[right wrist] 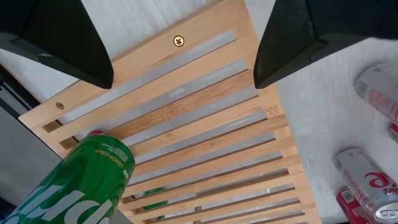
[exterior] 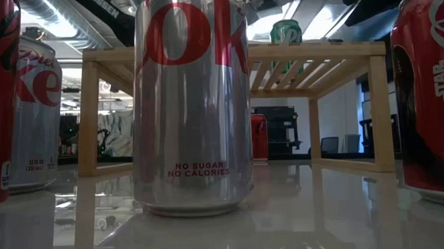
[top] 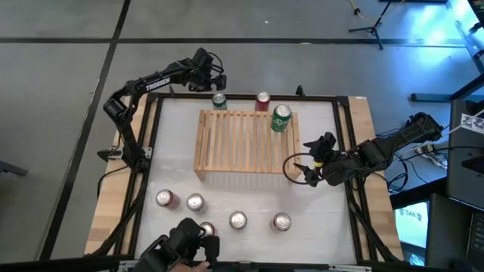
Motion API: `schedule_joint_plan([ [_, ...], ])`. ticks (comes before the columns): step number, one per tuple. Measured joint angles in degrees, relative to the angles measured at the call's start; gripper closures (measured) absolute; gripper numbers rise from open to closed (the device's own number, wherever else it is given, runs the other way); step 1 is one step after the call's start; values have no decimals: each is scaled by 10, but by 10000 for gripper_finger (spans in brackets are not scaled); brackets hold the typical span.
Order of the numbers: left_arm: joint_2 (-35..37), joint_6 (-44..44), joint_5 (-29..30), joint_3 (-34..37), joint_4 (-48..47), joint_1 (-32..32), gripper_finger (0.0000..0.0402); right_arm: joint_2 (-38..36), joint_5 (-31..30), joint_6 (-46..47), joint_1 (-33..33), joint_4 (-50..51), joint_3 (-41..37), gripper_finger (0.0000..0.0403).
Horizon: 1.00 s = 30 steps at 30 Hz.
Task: Place canned beverage on shelf
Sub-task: Put the green soda can on the shelf aligned with the other green soda can
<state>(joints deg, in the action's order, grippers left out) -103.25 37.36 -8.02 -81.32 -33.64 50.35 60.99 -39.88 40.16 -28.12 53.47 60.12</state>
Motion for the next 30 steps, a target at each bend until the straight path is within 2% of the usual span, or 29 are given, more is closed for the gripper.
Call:
schedule_joint_plan([
  [30,-6,-15,-2,0,-48,-18,84,0,0,0,0,0,0,21],
])
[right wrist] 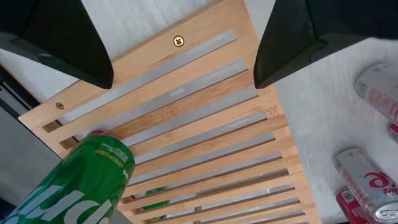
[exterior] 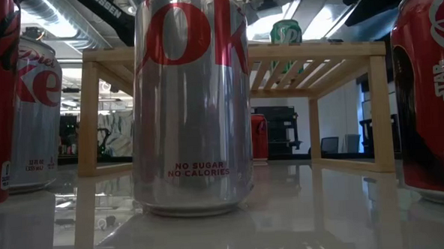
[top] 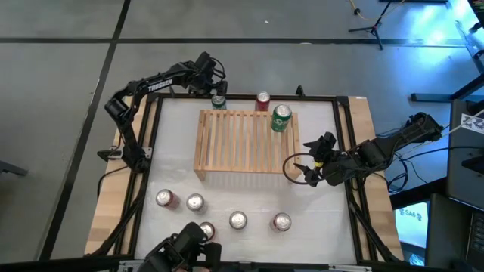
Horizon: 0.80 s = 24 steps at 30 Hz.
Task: Place canned beverage on shelf
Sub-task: Put the green soda can on the shelf aligned with the other green soda can
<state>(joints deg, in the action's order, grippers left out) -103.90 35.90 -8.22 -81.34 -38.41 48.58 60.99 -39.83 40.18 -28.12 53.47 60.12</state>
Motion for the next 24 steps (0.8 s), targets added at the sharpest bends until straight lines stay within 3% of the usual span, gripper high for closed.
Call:
schedule_joint_plan([
  [18,0,-5,-3,0,12,-3,84,0,0,0,0,0,0,21],
  [24,0,-6,-34,0,20,-4,84,0,0,0,0,0,0,21],
])
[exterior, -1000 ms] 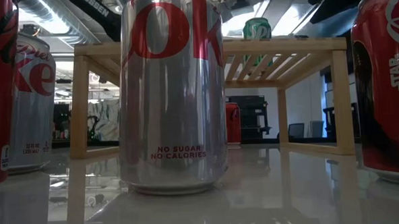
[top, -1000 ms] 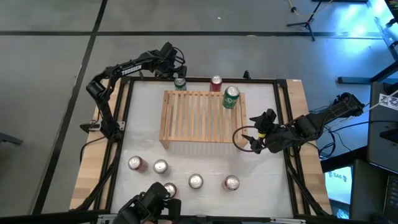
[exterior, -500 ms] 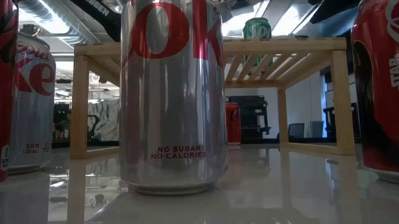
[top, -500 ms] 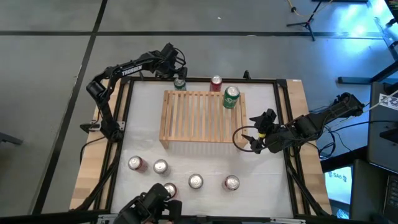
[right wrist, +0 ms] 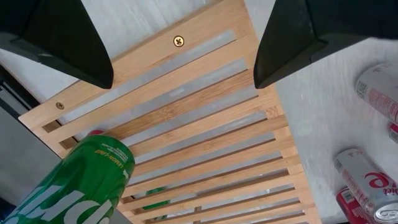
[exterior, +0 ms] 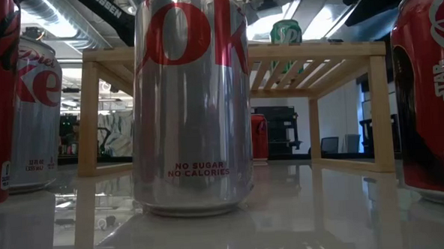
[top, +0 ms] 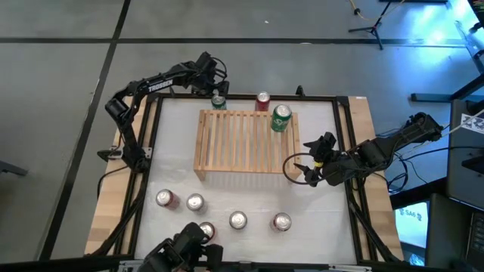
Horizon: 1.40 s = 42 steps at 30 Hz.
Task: Place canned beverage on shelf
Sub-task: Put the green soda can on the shelf aligned with the other green soda can
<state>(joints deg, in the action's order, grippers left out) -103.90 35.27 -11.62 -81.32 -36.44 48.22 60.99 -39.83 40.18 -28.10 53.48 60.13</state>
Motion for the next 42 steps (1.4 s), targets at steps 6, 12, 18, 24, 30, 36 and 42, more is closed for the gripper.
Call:
schedule_joint_plan([
  [6,0,-21,11,0,-12,-10,84,0,0,0,0,0,0,21],
  [12,0,-56,37,0,-25,-23,84,0,0,0,0,0,0,21],
  [18,0,-74,58,0,-44,-31,84,0,0,0,0,0,0,21],
  [24,0,-75,76,0,-56,-32,84,0,0,0,0,0,0,21],
  [30,1,-75,77,0,-83,-32,84,0,0,0,0,0,0,21],
  [36,1,-75,81,0,-97,-32,85,0,0,0,0,0,0,21],
  [42,1,-75,82,-1,-97,-32,115,0,9,0,0,0,0,21],
])
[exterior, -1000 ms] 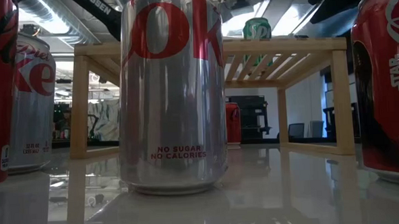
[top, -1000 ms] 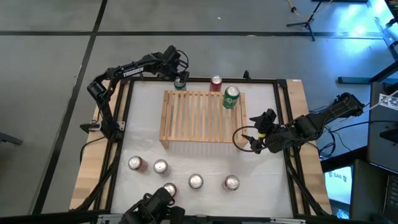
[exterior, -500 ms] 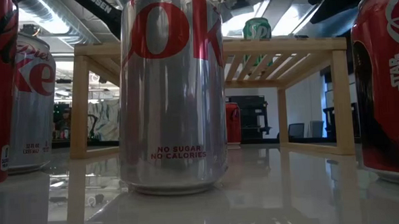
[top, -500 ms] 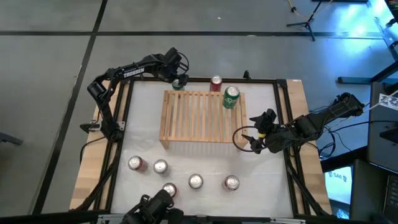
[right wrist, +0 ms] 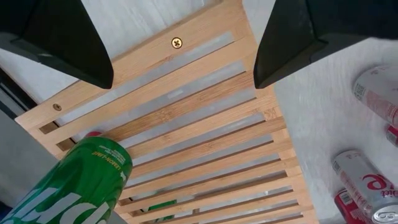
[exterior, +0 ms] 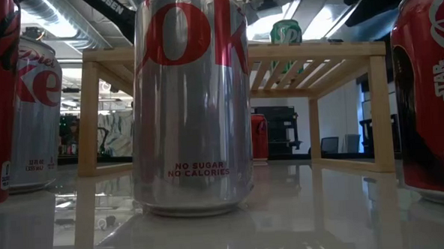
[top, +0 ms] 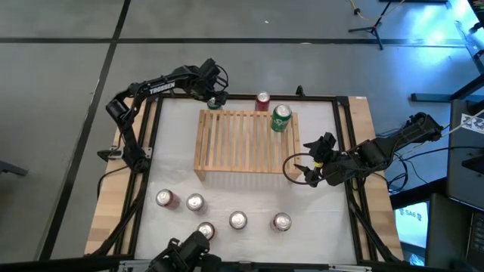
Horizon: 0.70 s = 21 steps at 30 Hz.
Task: Place canned beverage on shelf
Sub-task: Put the green soda can on the shelf aligned with the other green soda can
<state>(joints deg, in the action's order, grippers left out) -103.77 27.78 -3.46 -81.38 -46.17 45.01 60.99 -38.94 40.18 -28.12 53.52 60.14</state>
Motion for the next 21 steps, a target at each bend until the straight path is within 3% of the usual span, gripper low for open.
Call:
schedule_joint_plan([
  [21,0,2,6,0,-5,19,126,0,0,0,0,0,0,21],
])
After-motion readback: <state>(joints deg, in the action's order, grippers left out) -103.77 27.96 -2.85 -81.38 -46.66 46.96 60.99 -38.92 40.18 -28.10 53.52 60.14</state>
